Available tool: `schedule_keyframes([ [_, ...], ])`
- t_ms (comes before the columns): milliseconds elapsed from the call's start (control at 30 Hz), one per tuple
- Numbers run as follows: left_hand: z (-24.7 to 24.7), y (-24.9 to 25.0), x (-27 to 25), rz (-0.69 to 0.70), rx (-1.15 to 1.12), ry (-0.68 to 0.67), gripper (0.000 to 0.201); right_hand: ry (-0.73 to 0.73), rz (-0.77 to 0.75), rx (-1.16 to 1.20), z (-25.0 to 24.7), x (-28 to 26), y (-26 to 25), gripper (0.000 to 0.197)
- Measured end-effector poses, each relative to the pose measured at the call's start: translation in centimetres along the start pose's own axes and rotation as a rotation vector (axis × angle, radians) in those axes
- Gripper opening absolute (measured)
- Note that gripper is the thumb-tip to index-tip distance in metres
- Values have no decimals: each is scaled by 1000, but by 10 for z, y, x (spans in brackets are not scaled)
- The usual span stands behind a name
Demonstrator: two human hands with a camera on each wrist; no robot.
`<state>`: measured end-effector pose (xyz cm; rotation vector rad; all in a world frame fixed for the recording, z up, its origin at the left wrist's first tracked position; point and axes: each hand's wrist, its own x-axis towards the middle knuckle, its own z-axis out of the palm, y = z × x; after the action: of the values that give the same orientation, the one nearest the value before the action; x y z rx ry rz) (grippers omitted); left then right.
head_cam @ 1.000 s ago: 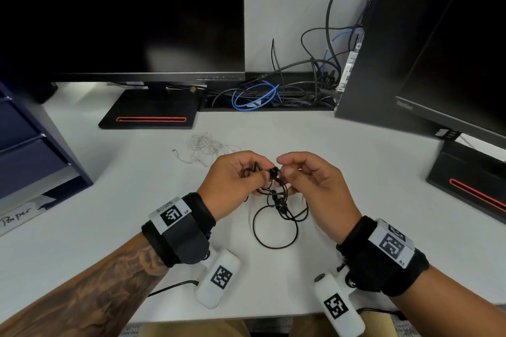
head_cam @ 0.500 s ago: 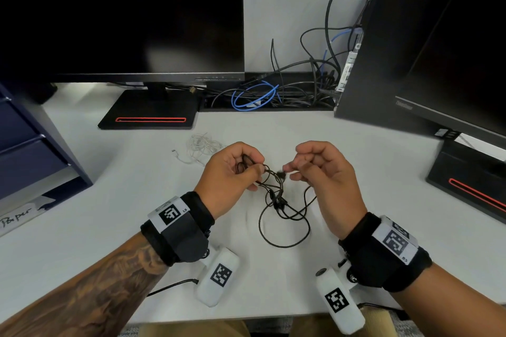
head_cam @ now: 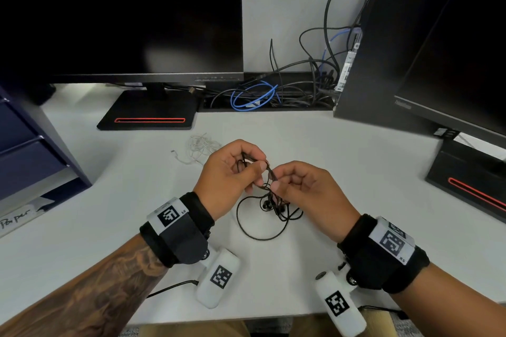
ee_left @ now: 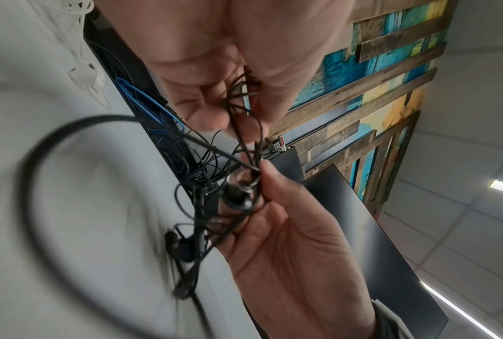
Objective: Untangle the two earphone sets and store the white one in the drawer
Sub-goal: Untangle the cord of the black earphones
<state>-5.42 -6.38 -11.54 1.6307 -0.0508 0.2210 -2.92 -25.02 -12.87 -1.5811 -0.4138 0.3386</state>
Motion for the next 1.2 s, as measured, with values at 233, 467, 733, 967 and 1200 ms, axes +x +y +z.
schedule_keyframes([
  [233,0,4,-2,-5,68,-57,7,38,80,95,3,0,-6,5],
  [467,-1,-1,0,-111,114,-96,8,155,14,120,4,1,-1,6],
  [733,-3,-6,0,-79,126,-186,9,170,29,213,1,3,-3,8],
  [967,-1,-2,-1,-93,102,-244,6,118,33,387,0,3,-4,19],
  [1200,1,-1,-2,-25,113,-183,6,90,35,327,-1,5,0,29],
])
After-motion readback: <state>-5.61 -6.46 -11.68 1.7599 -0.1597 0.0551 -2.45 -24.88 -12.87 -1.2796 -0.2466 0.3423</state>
